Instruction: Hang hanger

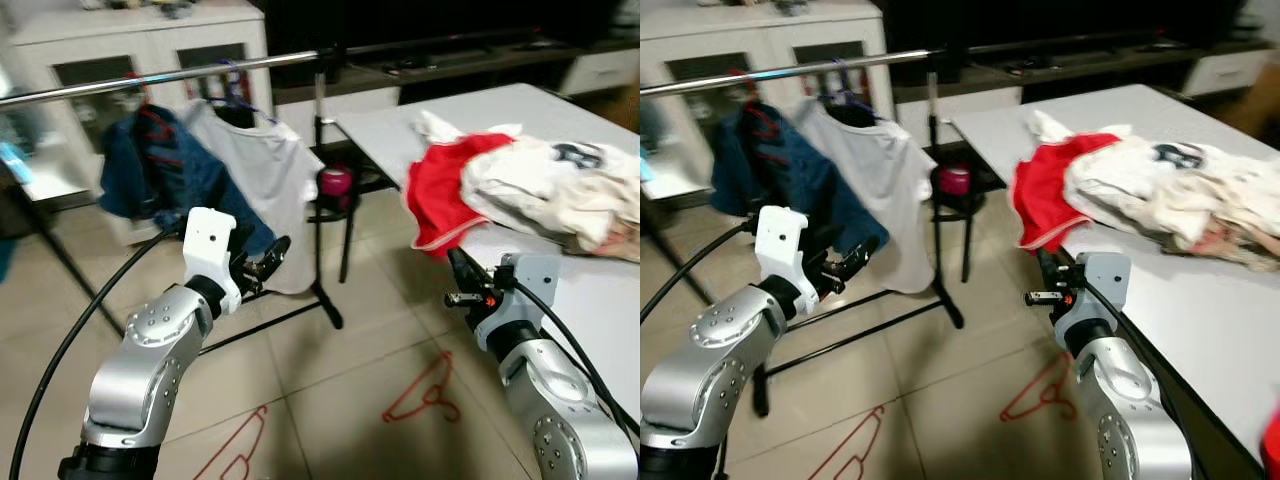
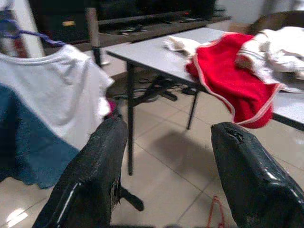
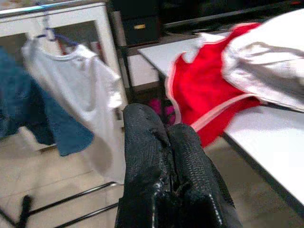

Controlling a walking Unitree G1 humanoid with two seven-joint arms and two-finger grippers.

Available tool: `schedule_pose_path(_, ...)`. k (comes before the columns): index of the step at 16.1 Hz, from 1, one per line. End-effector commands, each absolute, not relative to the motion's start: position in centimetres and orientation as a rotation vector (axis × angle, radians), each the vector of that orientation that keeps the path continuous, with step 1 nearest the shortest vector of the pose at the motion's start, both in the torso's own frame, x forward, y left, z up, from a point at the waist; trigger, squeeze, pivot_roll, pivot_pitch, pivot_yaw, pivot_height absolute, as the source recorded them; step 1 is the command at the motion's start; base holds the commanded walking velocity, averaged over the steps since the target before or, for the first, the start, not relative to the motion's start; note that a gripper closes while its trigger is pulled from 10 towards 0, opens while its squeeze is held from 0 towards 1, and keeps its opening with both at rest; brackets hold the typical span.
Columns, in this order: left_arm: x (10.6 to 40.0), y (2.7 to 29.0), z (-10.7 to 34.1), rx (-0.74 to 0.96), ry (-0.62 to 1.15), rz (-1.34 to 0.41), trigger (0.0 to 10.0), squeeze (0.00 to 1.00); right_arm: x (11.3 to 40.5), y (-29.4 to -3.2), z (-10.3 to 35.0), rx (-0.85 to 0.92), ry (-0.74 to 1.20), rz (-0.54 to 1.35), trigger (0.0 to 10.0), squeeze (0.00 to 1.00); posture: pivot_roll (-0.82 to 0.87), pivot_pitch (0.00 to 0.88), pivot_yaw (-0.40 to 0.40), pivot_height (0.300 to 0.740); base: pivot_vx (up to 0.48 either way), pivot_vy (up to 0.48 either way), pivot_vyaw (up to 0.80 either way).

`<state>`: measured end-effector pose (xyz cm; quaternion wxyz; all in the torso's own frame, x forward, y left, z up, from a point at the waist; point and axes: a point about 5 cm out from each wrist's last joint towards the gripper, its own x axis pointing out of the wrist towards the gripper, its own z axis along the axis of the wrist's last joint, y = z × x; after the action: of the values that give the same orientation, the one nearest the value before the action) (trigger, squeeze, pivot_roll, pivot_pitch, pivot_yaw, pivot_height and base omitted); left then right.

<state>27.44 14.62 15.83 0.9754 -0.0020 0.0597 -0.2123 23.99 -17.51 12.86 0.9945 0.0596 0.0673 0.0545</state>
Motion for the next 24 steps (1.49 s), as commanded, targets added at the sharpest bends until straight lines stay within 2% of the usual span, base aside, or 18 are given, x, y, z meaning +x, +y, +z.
schedule_pose_path(1, 27.54, 14.41, 16.11, 0.001, 0.105, -0.445, 10.0, 0.00, 23.89, -17.49, 12.55, 0.117, 0.141, 0.096, 10.0, 0.00, -0.08, 0.000, 0.048, 0.740, 0.289, 0.000, 0.00)
schedule_pose_path(24, 27.60, 14.06, 16.04, -0.019, 0.116, -0.501, 10.0, 0.00, 23.76, -17.59, 12.27, 0.106, 0.133, 0.072, 10.0, 0.00, -0.09, 0.000, 0.057, 0.740, 0.346, 0.000, 0.00)
